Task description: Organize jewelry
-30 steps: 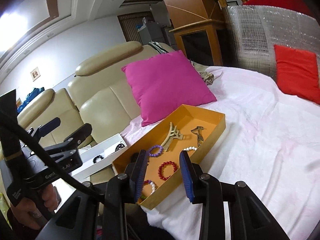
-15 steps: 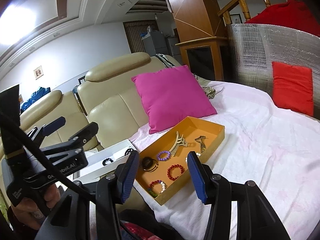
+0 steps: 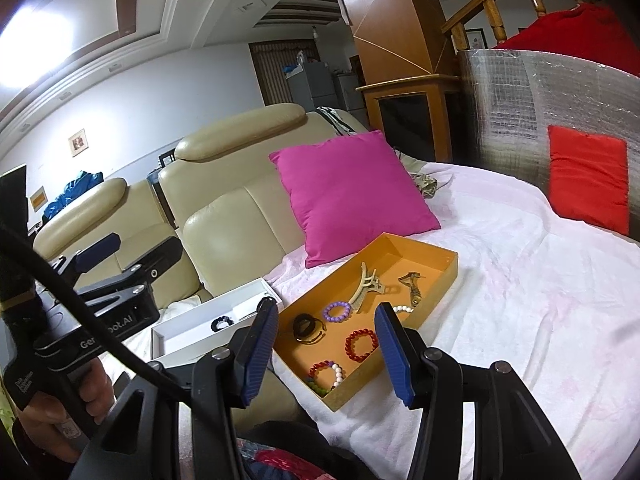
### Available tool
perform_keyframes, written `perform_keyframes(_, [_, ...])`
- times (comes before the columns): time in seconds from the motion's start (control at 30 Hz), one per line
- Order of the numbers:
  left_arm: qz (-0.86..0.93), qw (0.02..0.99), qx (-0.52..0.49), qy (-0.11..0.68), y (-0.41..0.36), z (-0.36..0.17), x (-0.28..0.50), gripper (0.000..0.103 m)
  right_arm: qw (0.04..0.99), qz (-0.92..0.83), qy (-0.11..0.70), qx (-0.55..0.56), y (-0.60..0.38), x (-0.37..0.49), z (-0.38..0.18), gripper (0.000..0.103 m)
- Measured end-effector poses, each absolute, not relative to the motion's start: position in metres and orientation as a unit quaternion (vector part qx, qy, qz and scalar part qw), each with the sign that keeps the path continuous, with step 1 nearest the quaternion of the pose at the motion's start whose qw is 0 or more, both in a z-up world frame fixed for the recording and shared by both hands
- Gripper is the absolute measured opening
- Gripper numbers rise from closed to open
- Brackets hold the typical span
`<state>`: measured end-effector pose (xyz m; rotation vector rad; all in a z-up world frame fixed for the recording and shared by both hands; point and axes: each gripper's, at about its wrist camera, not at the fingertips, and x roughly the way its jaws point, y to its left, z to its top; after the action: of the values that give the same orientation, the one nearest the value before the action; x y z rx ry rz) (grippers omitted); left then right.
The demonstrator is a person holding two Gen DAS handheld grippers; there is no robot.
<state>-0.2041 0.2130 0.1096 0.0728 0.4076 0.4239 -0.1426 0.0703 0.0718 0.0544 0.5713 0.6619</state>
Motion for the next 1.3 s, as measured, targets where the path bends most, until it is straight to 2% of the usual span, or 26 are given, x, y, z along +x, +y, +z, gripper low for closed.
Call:
perform_keyframes(0.9, [0.220, 0.954, 0.017, 0.205, 0.231, 0.104, -0.205, 0.095, 0.905, 0.317, 0.283, 0.015, 0.090, -0.140, 0.067, 0.055])
perform_keyframes(1.3, [0.229, 0.948, 0.012, 0.220, 0.244, 0.094, -0.189, 0.095, 0.898, 0.320, 0.301, 0.017, 0.104, -0.113, 0.056, 0.055])
